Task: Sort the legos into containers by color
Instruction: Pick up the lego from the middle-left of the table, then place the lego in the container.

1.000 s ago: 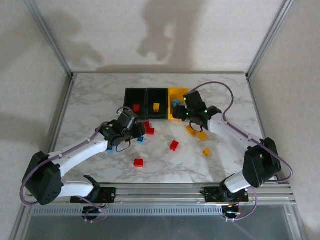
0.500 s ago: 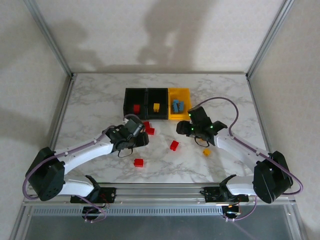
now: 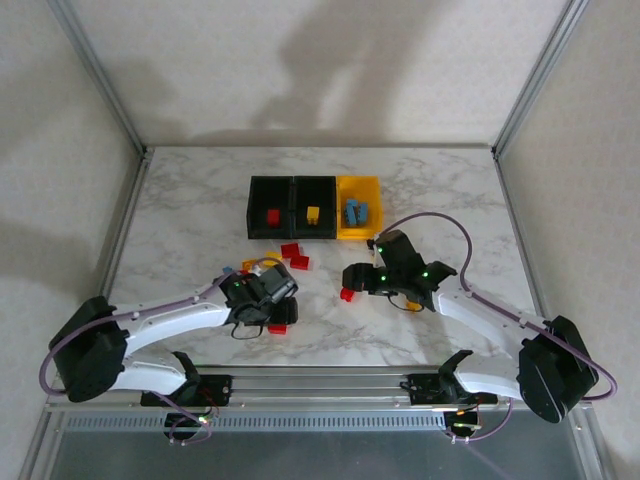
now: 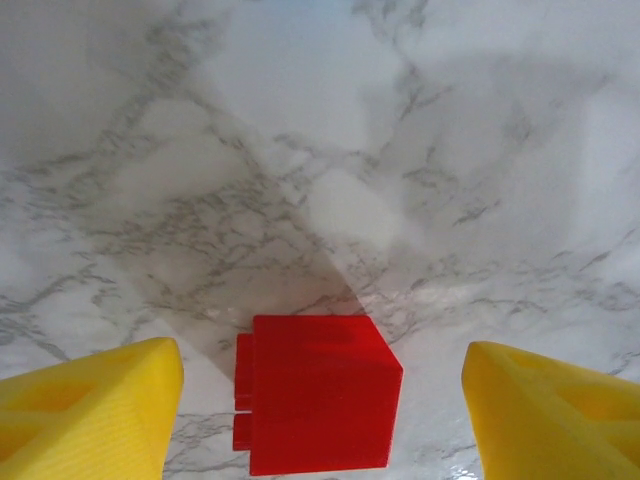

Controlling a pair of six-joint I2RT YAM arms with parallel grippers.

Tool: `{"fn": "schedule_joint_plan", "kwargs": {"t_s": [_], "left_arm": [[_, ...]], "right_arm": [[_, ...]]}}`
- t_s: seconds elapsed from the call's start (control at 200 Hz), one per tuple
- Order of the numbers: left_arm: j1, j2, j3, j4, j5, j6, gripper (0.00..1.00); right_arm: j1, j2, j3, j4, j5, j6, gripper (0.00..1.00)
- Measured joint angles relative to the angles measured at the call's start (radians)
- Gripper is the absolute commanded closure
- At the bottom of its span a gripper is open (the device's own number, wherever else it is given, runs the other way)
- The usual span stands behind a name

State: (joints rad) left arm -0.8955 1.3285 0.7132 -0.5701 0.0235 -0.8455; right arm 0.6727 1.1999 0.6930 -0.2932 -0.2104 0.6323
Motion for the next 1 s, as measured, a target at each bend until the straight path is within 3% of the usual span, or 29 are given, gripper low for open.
{"fn": "schedule_joint_plan", "kwargs": {"t_s": [0.085,0.305,0.406,0.661,1.001], "left_arm": [[-0.028,0.057,0.002,-0.003,-0.002,-0.005,0.34],[-0.058,0.120,0.040,-0.056,-0.047,-0.010,0.63],[-0.055,0.113,0.081,-0.061,-0.061,0.004,0.68],[0.040,0.100,0.177,-0.066,-0.101,0.060,0.69],[0.302,0.171,0.499,-0.079,-0.161,0.217,0.69]], "right_arm": [[0.002,0.000,-0.014,0.006,0.000,0.004,0.37],[0.003,-0.003,-0.030,0.016,0.000,0.011,0.38],[0.006,-0.008,-0.042,0.025,-0.005,0.012,0.38],[0.060,-0.029,-0.055,0.055,-0.061,0.014,0.38],[0.066,-0.036,-0.053,0.097,-0.071,0.027,0.39]]}}
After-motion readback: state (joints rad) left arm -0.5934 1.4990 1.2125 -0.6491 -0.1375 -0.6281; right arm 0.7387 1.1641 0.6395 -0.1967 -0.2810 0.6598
